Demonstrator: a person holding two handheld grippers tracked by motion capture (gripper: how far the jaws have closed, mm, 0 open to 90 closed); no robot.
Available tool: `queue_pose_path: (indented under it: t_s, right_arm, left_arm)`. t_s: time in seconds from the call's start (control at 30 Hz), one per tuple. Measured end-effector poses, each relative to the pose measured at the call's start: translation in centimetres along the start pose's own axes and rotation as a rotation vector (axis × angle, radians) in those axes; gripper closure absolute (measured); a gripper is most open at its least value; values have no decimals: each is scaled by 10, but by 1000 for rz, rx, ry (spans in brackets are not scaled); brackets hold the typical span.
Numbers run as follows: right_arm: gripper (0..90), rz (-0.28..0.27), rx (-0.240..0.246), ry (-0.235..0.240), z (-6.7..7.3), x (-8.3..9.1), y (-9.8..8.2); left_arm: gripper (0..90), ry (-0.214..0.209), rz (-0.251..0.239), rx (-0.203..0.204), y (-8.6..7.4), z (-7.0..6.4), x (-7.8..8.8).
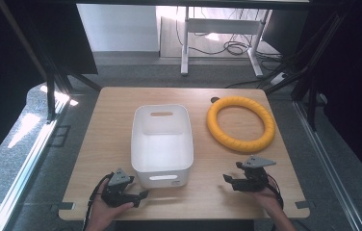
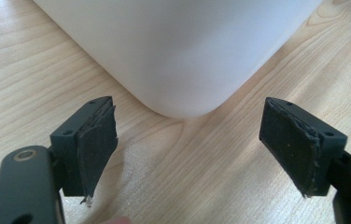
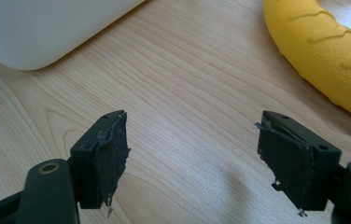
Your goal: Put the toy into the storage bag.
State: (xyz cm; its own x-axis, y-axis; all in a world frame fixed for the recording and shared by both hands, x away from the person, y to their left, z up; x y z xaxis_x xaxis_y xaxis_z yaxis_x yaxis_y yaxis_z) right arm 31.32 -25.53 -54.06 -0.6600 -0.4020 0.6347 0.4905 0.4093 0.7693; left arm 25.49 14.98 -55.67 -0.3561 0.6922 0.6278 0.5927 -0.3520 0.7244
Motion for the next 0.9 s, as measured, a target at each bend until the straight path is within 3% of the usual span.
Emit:
queue_pose_path:
  t_s: [0.4,0.57,0.9]
  right_arm:
    - [249,-19,26,21,5,1,1]
    - [273,-2,38,30,8,3,4]
    - [325,12,78,50,0,18,26]
  left_arm:
    - [193,7,9,-15,0,-3,-4]
    - [194,9,17,-16,0,-3,-5]
    - [196,14,-3,-14,5,-3,2]
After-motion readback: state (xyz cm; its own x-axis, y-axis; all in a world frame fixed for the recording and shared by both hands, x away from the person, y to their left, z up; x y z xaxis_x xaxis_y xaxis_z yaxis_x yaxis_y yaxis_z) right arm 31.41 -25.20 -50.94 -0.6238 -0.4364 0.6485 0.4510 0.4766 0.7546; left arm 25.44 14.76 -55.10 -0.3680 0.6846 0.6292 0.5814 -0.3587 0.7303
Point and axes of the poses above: each handheld gripper's, and its own axes: x roughly backward along the jaws, y roughly out of its top, z roughly to its left, the point moved 4 cm from there along -x, roughly forward along the jaws, and after that the axes turned 10 degrees about -y, right-handed, at the moved point
